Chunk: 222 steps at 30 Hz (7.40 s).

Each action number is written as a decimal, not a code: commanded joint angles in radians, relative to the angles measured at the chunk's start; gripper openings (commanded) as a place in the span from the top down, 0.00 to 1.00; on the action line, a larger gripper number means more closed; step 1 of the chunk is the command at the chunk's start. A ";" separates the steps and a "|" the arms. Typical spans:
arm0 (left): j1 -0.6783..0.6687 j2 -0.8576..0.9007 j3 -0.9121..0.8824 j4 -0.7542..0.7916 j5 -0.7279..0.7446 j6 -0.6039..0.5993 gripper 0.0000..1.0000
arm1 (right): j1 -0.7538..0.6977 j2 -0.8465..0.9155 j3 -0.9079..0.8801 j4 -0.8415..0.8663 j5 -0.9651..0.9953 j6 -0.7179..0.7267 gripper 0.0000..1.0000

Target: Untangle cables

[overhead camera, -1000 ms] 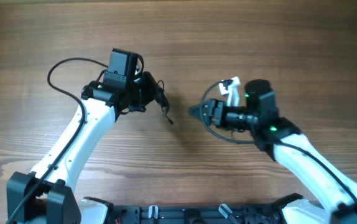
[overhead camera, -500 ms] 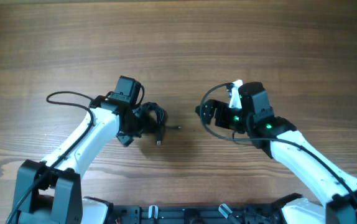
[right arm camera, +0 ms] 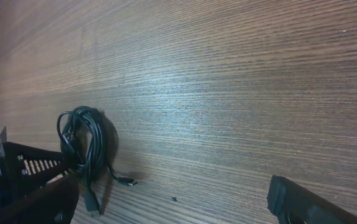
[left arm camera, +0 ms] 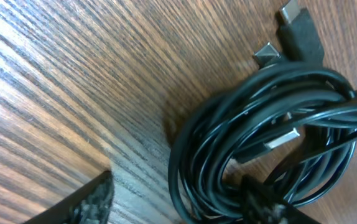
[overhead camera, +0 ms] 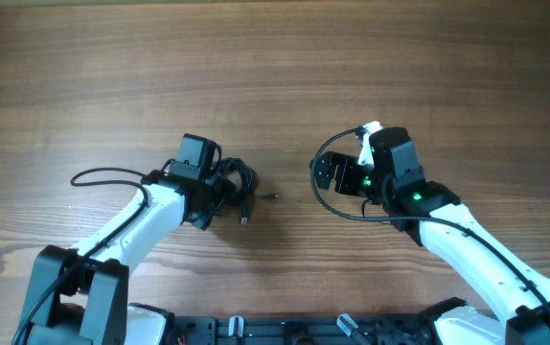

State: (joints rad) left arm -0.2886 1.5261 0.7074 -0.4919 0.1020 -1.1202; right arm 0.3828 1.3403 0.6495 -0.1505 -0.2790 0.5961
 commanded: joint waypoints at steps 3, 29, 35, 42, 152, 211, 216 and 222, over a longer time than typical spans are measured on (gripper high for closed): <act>-0.002 0.019 -0.040 0.052 -0.007 -0.080 0.51 | -0.002 -0.014 0.006 -0.005 0.016 -0.017 0.00; 0.035 -0.406 -0.040 0.106 0.032 -0.096 0.96 | 0.235 0.026 0.006 0.263 -0.300 0.177 0.44; 0.035 -0.406 -0.040 0.107 0.119 -0.363 0.96 | 0.375 0.119 0.006 0.440 -0.137 0.219 0.43; 0.035 -0.406 -0.040 0.107 0.209 -0.517 0.96 | 0.382 0.175 0.006 0.484 -0.095 0.216 0.65; 0.037 -0.400 -0.040 0.476 0.451 0.532 0.96 | 0.070 0.230 0.006 0.493 -0.539 0.178 0.95; 0.258 0.273 -0.040 0.634 0.832 0.569 0.00 | -0.380 0.230 0.006 0.250 -0.628 -0.071 0.00; 0.257 0.272 -0.040 0.884 1.008 0.511 0.01 | -0.380 0.230 0.006 0.250 -0.616 -0.069 0.00; 0.179 0.206 -0.025 0.784 0.752 0.383 0.00 | -0.380 0.230 0.006 0.250 -0.581 -0.042 0.00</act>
State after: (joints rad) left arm -0.0513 1.7821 0.6693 0.3740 0.9947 -0.6800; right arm 0.0029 1.5711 0.6552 0.0994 -0.8810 0.5407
